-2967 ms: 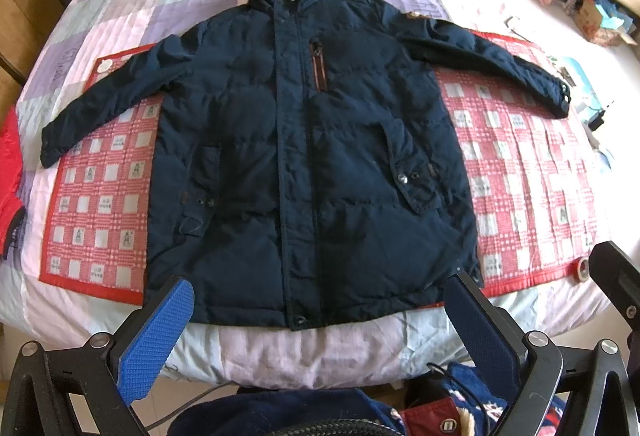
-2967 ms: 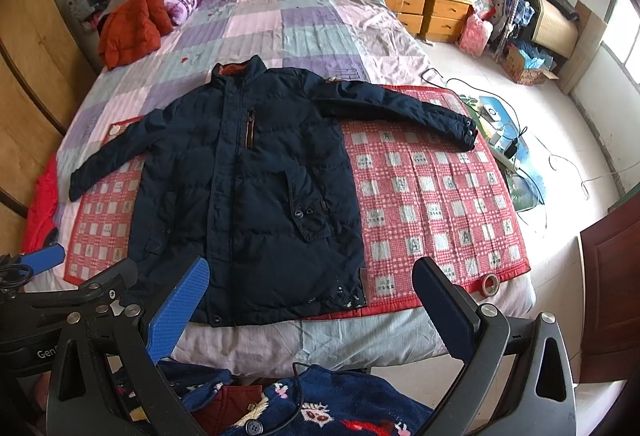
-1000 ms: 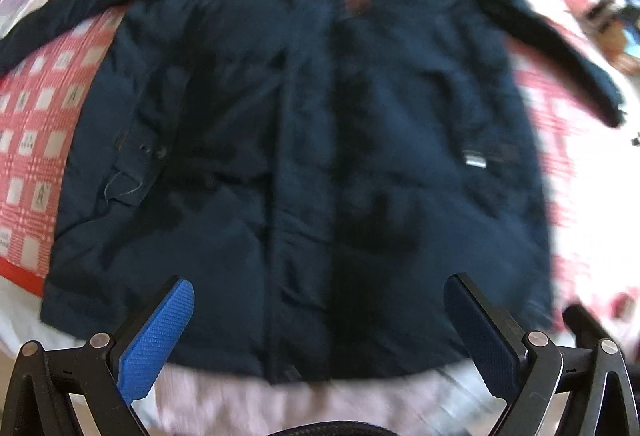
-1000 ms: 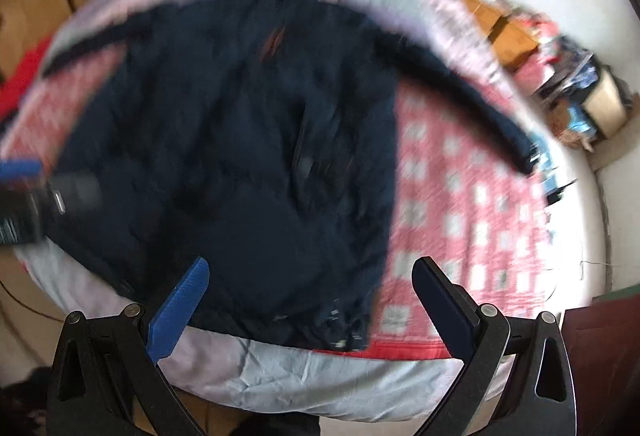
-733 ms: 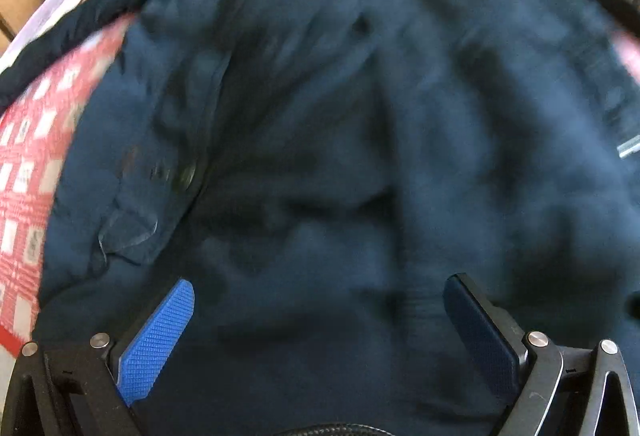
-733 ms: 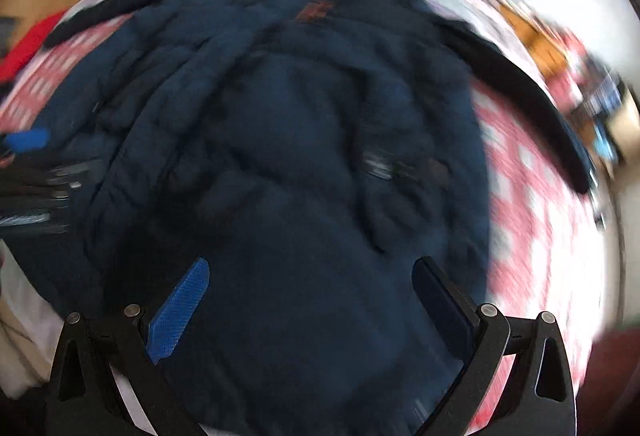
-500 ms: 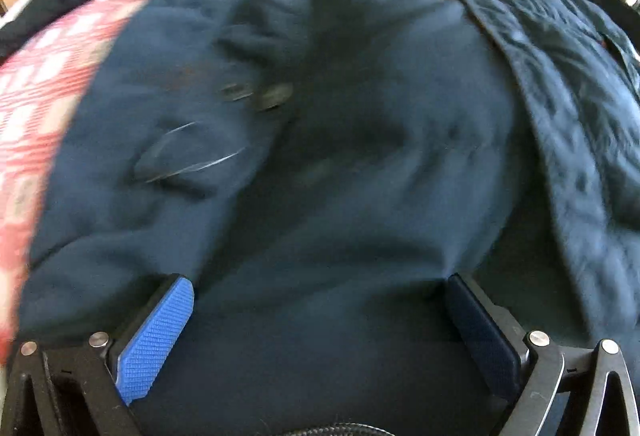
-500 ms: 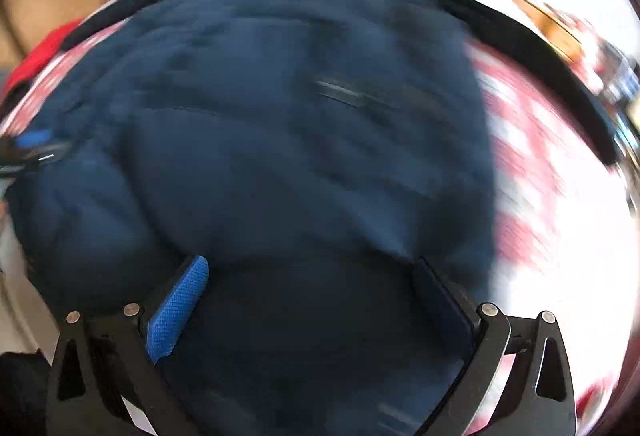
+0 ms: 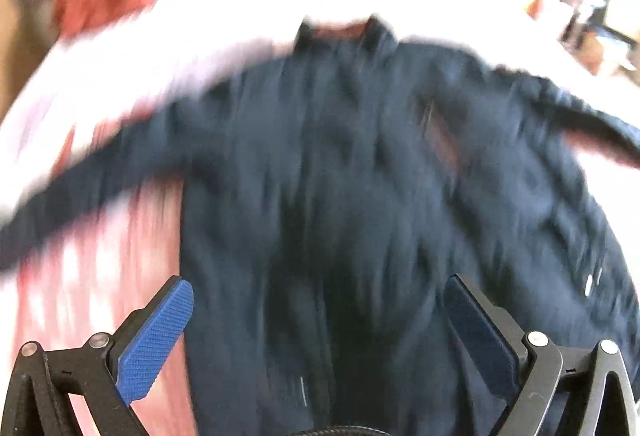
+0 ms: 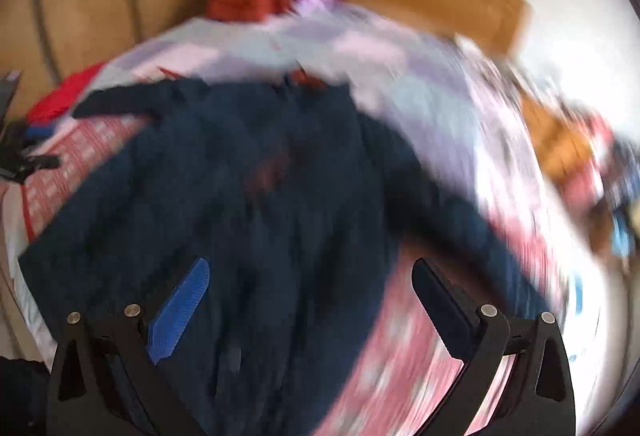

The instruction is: Fold large clothes

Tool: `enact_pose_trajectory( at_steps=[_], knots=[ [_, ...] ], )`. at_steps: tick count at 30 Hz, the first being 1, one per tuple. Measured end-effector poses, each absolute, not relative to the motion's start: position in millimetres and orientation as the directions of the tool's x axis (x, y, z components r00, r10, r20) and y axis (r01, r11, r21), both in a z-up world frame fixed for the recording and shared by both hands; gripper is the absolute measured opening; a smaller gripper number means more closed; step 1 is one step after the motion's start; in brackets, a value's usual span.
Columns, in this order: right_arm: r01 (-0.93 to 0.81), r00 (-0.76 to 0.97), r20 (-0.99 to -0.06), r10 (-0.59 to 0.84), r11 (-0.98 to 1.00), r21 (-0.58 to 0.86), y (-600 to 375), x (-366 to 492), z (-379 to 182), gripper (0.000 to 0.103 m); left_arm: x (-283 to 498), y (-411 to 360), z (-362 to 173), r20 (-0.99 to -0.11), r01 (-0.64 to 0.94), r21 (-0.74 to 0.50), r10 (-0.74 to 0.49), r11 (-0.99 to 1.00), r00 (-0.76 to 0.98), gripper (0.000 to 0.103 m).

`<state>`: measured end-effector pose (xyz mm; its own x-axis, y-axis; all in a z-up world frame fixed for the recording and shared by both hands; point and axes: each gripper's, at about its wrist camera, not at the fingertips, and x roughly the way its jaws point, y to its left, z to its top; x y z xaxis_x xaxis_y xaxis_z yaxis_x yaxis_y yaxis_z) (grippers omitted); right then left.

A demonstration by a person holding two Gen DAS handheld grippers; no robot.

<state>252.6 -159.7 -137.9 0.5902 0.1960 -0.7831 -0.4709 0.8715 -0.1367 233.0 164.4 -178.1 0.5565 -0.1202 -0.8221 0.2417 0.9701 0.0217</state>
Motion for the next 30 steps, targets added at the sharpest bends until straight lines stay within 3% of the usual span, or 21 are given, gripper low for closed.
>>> enact_pose_trajectory(
  at_steps=[3,6,11,16,22,23,24,28,30],
  knots=[
    [-0.520,0.631,-0.740,0.233,0.835,-0.181,-113,331,-106,0.103,309,150,-145,-0.784,0.271,0.067,-0.117,0.960,0.609,0.103],
    [-0.476,0.631,-0.736,0.244,0.871,-0.119,-84,399,-111,0.103,368,142,-149,-0.773,0.223,0.049,-0.104,0.974,0.626,0.103],
    [-0.288,0.626,-0.752,0.207,0.957,0.024,-61,461,-193,0.103,422,128,-222,-0.771,0.094,-0.041,-0.091,0.995,0.630,0.103],
    [-0.188,0.525,-0.832,0.179,0.978,0.092,-64,473,-285,0.103,444,106,-315,-0.841,0.066,0.019,-0.019,0.998,0.540,0.103],
    [-0.266,0.419,-0.907,0.030,0.960,-0.091,-77,480,-374,0.103,456,120,-401,-0.885,0.064,0.102,0.062,0.993,0.461,0.103],
    [-0.255,0.418,-0.908,-0.009,0.958,-0.127,-92,480,-386,0.103,453,134,-405,-0.883,0.053,0.048,0.017,0.997,0.469,0.103],
    [-0.245,0.455,-0.890,0.041,0.966,-0.080,-117,473,-387,0.103,449,148,-404,-0.873,0.026,0.023,0.008,0.999,0.487,0.103],
    [-0.090,0.492,-0.870,0.022,0.996,-0.025,-211,452,-383,0.103,428,207,-408,-0.849,-0.050,0.056,0.074,0.997,0.524,0.103],
    [-0.050,0.484,-0.874,-0.038,0.996,-0.071,-230,442,-382,0.103,419,218,-408,-0.849,-0.078,0.054,0.087,0.995,0.521,0.103]
  ],
)
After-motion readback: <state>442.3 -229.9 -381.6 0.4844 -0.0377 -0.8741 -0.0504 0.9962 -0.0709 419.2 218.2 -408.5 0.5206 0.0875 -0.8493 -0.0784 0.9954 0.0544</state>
